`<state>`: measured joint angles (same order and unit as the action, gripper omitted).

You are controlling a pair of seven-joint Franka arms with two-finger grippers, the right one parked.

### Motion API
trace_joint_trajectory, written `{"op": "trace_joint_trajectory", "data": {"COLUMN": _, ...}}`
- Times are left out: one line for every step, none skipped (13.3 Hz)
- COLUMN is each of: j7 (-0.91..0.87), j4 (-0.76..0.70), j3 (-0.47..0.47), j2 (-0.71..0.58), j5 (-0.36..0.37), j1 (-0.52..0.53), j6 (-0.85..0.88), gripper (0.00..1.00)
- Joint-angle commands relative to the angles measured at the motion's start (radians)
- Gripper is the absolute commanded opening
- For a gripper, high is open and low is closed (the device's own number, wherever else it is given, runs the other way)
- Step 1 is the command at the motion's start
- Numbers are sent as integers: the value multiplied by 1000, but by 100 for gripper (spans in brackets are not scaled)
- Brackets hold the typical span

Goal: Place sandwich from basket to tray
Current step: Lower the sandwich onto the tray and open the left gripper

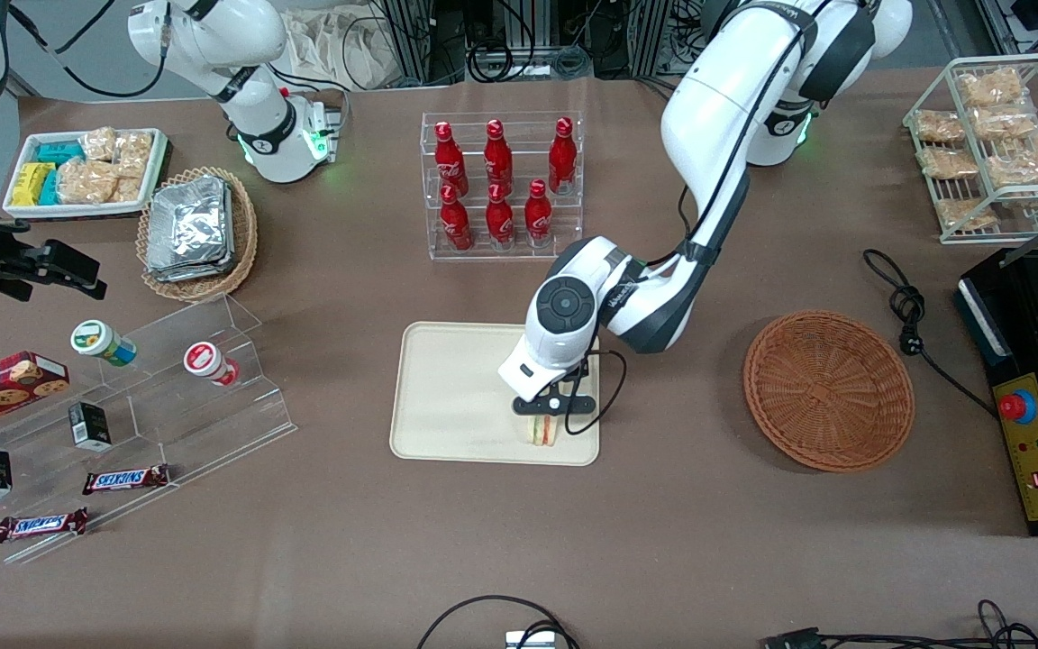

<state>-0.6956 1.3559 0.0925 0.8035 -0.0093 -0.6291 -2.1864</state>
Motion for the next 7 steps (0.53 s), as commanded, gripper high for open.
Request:
{"op": "trace_joint_trajectory", "data": {"j7": -12, "j4": 3, "j3": -2, "j2": -13, "j5": 14, "j1": 5, "j6": -4, "gripper": 19}}
{"op": "trace_joint_trajectory", "data": {"j7": -13, "j4": 3, "j3": -2, "j2": -15, "j5": 14, "j1": 5, "j6": -4, "gripper": 22}}
{"op": "trace_joint_trajectory", "data": {"j7": -15, "j4": 3, "j3": -2, "j2": -15, "j5": 14, "j1": 5, "j6": -4, "gripper": 26}}
{"op": "trace_joint_trajectory", "data": {"j7": -21, "j4": 3, "j3": -2, "j2": -17, "j5": 14, "j1": 5, "j6": -4, "gripper": 36}}
{"op": "trace_joint_trajectory", "data": {"j7": -21, "j4": 3, "j3": -2, "j2": -18, "j5": 14, "j1": 6, "j6": -3, "gripper": 49}}
{"op": "trace_joint_trajectory", "data": {"j7": -21, "j4": 3, "j3": -2, "j2": -21, "j5": 12, "j1": 8, "j6": 0, "gripper": 55}}
{"op": "trace_joint_trajectory", "data": {"j7": -21, "j4": 3, "j3": -2, "j2": -23, "j5": 12, "j1": 8, "j6": 4, "gripper": 66}}
